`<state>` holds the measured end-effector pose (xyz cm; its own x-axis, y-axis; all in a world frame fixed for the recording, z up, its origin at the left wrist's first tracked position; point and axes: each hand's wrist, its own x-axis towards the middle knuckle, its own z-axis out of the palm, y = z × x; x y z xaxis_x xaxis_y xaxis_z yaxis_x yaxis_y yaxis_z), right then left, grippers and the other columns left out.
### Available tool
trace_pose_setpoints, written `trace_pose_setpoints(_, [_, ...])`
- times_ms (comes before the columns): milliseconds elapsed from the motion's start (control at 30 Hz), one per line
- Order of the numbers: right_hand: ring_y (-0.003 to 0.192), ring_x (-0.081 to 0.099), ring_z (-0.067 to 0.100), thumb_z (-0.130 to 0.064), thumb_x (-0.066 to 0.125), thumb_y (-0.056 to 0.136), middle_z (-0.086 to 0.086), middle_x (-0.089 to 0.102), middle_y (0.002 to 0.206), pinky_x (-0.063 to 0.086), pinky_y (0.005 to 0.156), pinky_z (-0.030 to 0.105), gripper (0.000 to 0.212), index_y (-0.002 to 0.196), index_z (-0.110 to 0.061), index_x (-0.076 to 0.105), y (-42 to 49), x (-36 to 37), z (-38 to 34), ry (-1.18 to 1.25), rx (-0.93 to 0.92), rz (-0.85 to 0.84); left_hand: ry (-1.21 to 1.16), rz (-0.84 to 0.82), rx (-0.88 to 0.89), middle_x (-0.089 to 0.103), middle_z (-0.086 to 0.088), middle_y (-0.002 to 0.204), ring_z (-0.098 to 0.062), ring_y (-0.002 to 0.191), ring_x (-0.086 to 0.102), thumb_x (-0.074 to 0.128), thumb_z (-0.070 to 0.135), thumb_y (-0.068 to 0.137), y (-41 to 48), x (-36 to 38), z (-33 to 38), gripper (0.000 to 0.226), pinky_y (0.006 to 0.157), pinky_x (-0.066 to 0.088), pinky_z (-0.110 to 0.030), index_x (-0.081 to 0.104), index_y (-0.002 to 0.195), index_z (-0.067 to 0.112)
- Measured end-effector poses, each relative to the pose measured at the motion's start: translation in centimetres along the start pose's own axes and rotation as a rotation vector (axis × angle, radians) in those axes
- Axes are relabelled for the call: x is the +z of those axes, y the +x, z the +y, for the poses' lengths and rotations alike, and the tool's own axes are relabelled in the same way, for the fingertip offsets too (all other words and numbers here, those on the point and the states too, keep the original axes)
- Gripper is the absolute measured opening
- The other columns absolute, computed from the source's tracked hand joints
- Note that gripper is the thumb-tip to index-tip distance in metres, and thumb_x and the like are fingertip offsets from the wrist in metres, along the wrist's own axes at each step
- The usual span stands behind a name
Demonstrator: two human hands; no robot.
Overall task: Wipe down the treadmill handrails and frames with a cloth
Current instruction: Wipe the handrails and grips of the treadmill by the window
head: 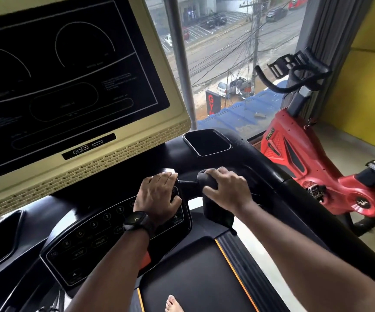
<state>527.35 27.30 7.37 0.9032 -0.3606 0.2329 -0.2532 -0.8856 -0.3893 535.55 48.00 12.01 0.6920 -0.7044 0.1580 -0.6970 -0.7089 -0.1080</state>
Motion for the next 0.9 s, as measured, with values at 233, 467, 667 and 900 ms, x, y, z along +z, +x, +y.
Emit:
trace_pose_setpoints(233, [0.092,0.064,0.031,-0.06,0.046,0.071,0.0,0.064,0.105,0.047,0.079,0.044,0.055,0.115,-0.031,0.065,-1.7,0.6,-0.2,-0.041,0.021,0.066,0.002,0.01,-0.004,0.06,0.001,0.134,-0.018,0.123,0.055,0.039,0.048,0.077,0.1,0.1,0.0,0.068,0.1,0.042,-0.04,0.056,0.135,0.018])
trace_pose_setpoints(467, [0.091,0.065,0.031,-0.056,0.053,0.071,0.001,0.066,0.106,0.048,0.078,0.044,0.055,0.117,-0.028,0.066,-3.2,1.3,0.3,-0.051,0.027,0.164,0.002,0.017,-0.005,0.061,0.002,0.133,-0.017,0.121,0.056,0.04,0.048,0.076,0.0,0.2,-0.1,0.067,0.099,0.042,-0.039,0.057,0.134,0.018])
trace_pose_setpoints(667, [0.096,0.066,0.032,-0.067,0.039,0.07,-0.001,0.067,0.105,0.048,0.079,0.038,0.057,0.111,-0.036,0.064,0.3,-1.4,2.0,0.112,0.144,-0.079,0.001,0.01,-0.007,0.059,0.003,0.135,-0.016,0.123,0.054,0.04,0.048,0.078,-0.1,0.1,0.0,0.065,0.1,0.042,-0.039,0.055,0.135,0.019])
trace_pose_setpoints(900, [0.099,0.066,0.031,-0.064,0.045,0.072,-0.003,0.069,0.105,0.042,0.075,0.035,0.049,0.109,-0.037,0.063,0.7,-1.8,3.4,0.14,0.146,-0.148,0.009,0.007,0.004,0.058,0.004,0.137,-0.016,0.124,0.053,0.039,0.049,0.079,0.0,0.1,0.0,0.065,0.101,0.041,-0.039,0.054,0.136,0.02])
